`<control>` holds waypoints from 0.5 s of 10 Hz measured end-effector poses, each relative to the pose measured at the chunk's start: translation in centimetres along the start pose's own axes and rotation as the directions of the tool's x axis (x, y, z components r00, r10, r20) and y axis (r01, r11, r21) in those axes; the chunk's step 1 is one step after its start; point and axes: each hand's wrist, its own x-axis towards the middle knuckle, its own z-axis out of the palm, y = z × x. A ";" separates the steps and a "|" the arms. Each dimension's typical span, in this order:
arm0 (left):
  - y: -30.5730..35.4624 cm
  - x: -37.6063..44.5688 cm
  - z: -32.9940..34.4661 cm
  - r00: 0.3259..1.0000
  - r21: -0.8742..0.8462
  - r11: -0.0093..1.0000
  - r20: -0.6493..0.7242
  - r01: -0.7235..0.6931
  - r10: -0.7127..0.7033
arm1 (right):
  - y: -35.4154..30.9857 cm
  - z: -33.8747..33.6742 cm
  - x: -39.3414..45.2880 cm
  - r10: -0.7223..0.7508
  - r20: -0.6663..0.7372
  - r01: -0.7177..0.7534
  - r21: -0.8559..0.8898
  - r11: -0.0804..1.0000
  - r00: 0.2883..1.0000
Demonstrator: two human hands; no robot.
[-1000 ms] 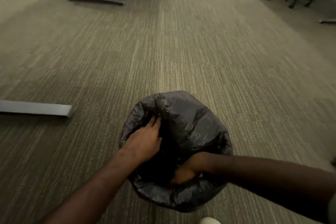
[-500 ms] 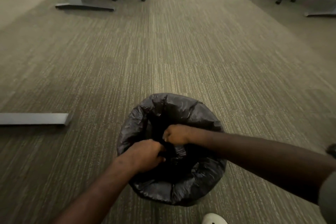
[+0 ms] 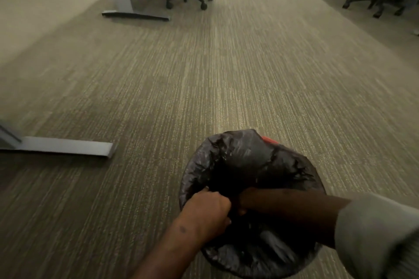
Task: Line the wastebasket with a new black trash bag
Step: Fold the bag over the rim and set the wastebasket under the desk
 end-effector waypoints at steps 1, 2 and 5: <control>-0.6 0.2 -0.1 0.999 -0.081 0.997 -0.042 0.007 -0.011 | 0.2 -0.3 1.0 -0.053 0.090 0.049 0.044 0.998 0.995; -1.0 0.4 -0.7 0.982 -0.127 0.991 -0.189 -0.037 0.012 | -0.5 -2.7 1.7 -0.012 0.080 0.009 0.045 0.999 0.997; -1.7 4.6 -4.5 0.794 -0.017 0.976 -0.585 -0.219 0.168 | 2.0 -3.1 -4.9 -0.002 -0.349 0.026 0.063 0.998 0.937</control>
